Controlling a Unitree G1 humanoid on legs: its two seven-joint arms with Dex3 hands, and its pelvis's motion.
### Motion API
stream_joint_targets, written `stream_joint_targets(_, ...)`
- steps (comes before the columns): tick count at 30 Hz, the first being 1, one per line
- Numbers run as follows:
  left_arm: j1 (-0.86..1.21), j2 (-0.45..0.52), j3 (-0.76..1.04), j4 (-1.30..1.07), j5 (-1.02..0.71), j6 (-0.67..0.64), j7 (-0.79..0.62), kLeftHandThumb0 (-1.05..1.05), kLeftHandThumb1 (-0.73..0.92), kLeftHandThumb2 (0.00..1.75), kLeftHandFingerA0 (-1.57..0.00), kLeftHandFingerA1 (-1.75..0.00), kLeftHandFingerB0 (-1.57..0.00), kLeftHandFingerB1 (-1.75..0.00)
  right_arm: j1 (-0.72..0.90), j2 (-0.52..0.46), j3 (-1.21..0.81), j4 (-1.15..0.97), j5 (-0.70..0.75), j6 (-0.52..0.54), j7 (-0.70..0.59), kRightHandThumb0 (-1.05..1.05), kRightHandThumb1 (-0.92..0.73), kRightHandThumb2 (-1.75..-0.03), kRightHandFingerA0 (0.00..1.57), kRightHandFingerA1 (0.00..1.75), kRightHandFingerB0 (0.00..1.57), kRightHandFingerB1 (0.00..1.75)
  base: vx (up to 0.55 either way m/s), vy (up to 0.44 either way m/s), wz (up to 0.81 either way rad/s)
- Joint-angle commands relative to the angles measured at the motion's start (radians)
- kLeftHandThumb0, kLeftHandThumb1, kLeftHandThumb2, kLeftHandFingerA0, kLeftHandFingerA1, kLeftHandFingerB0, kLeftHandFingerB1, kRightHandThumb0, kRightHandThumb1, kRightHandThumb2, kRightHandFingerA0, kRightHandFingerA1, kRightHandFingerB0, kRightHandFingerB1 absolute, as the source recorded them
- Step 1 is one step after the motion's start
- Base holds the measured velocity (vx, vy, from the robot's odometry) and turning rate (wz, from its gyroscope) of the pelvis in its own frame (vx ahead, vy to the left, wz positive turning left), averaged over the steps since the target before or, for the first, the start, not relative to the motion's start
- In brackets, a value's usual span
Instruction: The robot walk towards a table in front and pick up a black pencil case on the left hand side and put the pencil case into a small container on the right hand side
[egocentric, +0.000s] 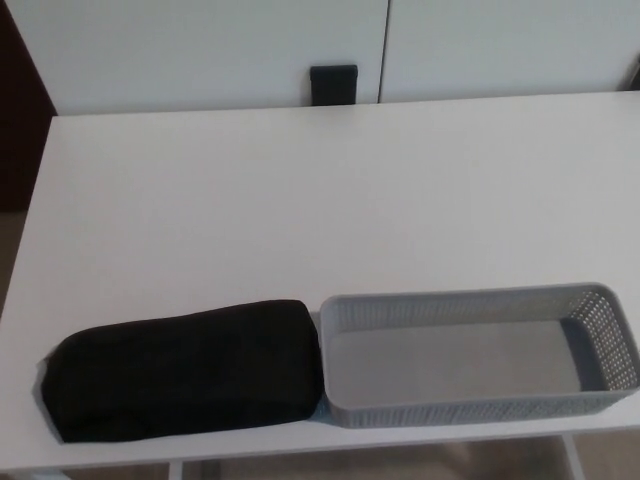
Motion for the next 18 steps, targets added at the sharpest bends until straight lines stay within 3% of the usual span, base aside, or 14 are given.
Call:
stream_joint_targets(1,0.245,0.094,0.287,-0.421,-0.566,-0.183,-0.410,-0.43,0.41,0.63,-0.35,-0.42,-0.21,-0.36,-0.003,-0.009,-0.022,0.037,0.020,-0.007,0.001,-0.37,-0.60,-0.58,0.60,0.41,0.54,0.39,0.00,0.000,0.00)
stream_joint_targets(4,0.253,0.059,0.424,-0.602,-0.851,-0.179,-0.511,-0.39,0.39,0.61,-0.26,-0.40,-0.15,-0.33,-0.011,-0.009,-0.023,0.042,0.019,-0.009,-0.008,-0.36,-0.60,-0.58,0.60,0.42,0.55,0.39,0.00,0.000,0.00)
stream_joint_targets(5,0.215,0.043,0.448,-0.656,-0.919,-0.215,-0.500,-0.44,0.39,0.64,-0.26,-0.43,-0.12,-0.35,-0.014,-0.012,-0.024,0.042,0.018,-0.008,-0.008,-0.37,-0.60,-0.58,0.60,0.42,0.55,0.39,0.00,0.000,0.00)
stream_joint_targets(6,0.219,0.042,0.546,-0.716,-0.945,-0.236,-0.441,-0.66,0.42,0.79,-0.28,-0.48,-0.13,-0.40,-0.015,-0.013,-0.024,0.041,0.019,-0.003,-0.006,-0.38,-0.60,-0.58,0.59,0.41,0.55,0.39,0.00,0.000,0.00)
stream_joint_targets(8,0.220,0.044,0.638,-0.768,-0.979,-0.236,-0.382,-0.70,0.46,0.82,-0.29,-0.49,-0.17,-0.42,-0.016,-0.014,-0.022,0.038,0.014,0.005,-0.009,-0.38,-0.61,-0.59,0.59,0.41,0.55,0.38,0.00,0.000,0.00)
stream_joint_targets(9,0.184,0.057,0.674,-0.812,-0.998,-0.241,-0.307,-0.61,0.61,0.58,-0.31,-0.36,-0.24,-0.32,-0.016,-0.015,-0.021,0.033,0.013,0.008,-0.010,-0.37,-0.62,-0.59,0.61,0.41,0.55,0.39,0.00,0.000,0.00)
stream_joint_targets(11,0.112,0.079,0.672,-0.856,-0.996,-0.247,-0.199,-0.53,0.59,0.57,-0.32,-0.37,-0.26,-0.33,-0.018,-0.012,-0.022,0.038,0.016,0.006,-0.006,-0.38,-0.61,-0.59,0.60,0.41,0.55,0.39,0.00,0.000,0.00)
stream_joint_targets(12,0.005,0.158,0.721,-0.877,-0.990,-0.183,-0.056,-0.47,0.48,0.54,-0.30,-0.38,-0.24,-0.36,-0.019,-0.011,-0.023,0.041,0.018,0.011,-0.004,-0.38,-0.61,-0.59,0.61,0.41,0.57,0.39,0.00,0.000,0.00)
stream_joint_targets(13,-0.076,0.205,0.743,-0.886,-0.969,-0.146,0.038,-0.43,0.37,0.62,-0.25,-0.42,-0.21,-0.41,-0.021,-0.011,-0.022,0.043,0.018,0.011,-0.004,-0.38,-0.61,-0.59,0.61,0.41,0.57,0.39,0.00,0.000,0.00)
stream_joint_targets(14,-0.182,0.247,0.744,-0.880,-0.923,-0.105,0.123,-0.21,0.27,0.84,-0.11,-0.52,-0.11,-0.52,-0.021,-0.011,-0.022,0.043,0.019,0.007,0.000,-0.38,-0.61,-0.58,0.61,0.42,0.57,0.39,0.00,0.000,0.00)
stream_joint_targets(16,-0.314,0.284,0.684,-0.855,-0.880,-0.058,0.175,-0.19,0.29,0.84,-0.08,-0.52,-0.08,-0.51,-0.014,-0.010,-0.024,0.035,0.024,0.009,0.005,-0.38,-0.61,-0.58,0.61,0.42,0.57,0.39,0.00,0.000,0.00)
stream_joint_targets(18,-0.459,0.251,0.566,-0.829,-0.745,-0.025,0.208,-0.13,0.26,0.80,-0.06,-0.51,-0.06,-0.50,-0.014,-0.008,-0.024,0.035,0.024,0.006,0.007,-0.38,-0.61,-0.59,0.62,0.42,0.56,0.39,0.00,0.000,0.00)
